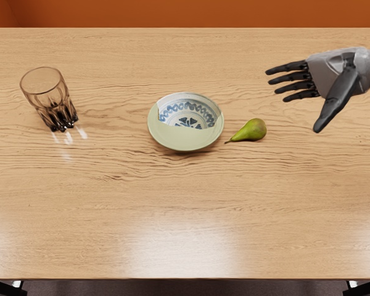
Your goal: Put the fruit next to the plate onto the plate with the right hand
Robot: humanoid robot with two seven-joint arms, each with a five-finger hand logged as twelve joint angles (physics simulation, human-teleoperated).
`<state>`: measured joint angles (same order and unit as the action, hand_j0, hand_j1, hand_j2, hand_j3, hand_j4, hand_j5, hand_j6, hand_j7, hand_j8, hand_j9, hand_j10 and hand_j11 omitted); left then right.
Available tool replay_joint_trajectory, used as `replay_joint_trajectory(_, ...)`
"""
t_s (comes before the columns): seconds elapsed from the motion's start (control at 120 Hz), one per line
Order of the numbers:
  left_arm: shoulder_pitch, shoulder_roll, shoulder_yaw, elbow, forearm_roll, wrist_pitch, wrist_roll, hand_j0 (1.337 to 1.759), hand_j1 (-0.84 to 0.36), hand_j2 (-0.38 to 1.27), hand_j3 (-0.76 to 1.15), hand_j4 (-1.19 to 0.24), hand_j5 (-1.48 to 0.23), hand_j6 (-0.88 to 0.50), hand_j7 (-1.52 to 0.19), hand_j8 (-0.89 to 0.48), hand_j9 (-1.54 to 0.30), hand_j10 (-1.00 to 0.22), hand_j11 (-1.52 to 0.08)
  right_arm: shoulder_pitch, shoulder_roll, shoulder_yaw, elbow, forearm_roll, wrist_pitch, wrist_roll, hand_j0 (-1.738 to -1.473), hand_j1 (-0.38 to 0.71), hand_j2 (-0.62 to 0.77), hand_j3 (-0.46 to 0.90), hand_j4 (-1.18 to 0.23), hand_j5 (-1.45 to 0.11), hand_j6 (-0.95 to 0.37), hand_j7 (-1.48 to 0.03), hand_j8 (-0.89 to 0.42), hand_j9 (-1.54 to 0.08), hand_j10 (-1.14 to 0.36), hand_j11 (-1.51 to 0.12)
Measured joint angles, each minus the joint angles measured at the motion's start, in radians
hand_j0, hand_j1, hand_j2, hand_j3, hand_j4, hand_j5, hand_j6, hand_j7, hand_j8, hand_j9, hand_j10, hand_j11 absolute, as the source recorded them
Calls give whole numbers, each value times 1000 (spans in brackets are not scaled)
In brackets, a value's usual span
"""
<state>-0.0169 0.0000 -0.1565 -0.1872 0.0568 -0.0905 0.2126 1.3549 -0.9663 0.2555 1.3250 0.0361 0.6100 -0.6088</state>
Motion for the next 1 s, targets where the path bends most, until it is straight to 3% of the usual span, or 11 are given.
replay_joint_trajectory(0.133, 0, 0, 0, 0, 0, 0, 0, 1658, 349, 0, 0, 0, 0, 0, 0, 0, 0, 0, 0, 42, 38, -20, 9, -12, 1, -1, -1658, -325, -5, 0, -21, -26, -21, -27, -21, -26, -21, -26)
replay_joint_trajectory(0.242, 0, 0, 0, 0, 0, 0, 0, 1658, 349, 0, 0, 0, 0, 0, 0, 0, 0, 0, 0, 135, 192, -80, -119, -204, 0, -2, -1658, -325, -5, 0, -21, -27, -22, -27, -21, -27, -21, -26)
replay_joint_trajectory(0.367, 0, 0, 0, 0, 0, 0, 0, 1658, 349, 0, 0, 0, 0, 0, 0, 0, 0, 0, 0, 297, 442, -409, -214, -371, -311, -2, -1658, -323, -5, 0, -24, -29, -24, -29, -24, -29, -23, -29)
replay_joint_trajectory(0.483, 0, 0, 0, 0, 0, 0, 0, 1658, 349, 0, 0, 0, 0, 0, 0, 0, 0, 0, 0, 360, 577, -630, -240, -419, -569, -2, -1658, -309, -7, 0, -35, -44, -36, -43, -35, -44, -35, -43)
replay_joint_trajectory(0.658, 0, 0, 0, 0, 0, 0, 0, 1658, 349, 0, 0, 0, 0, 0, 0, 0, 0, 0, 0, 376, 691, -756, -176, -437, -808, -2, -1658, -302, -8, 0, -42, -52, -43, -52, -42, -52, -41, -52)
replay_joint_trajectory(1.0, 0, 0, 0, 0, 0, 0, 0, 1658, 349, 0, 0, 0, 0, 0, 0, 0, 0, 0, 0, 249, 719, -771, -148, -457, -909, -2, -1658, -266, -13, 0, -71, -91, -72, -90, -72, -91, -71, -90)
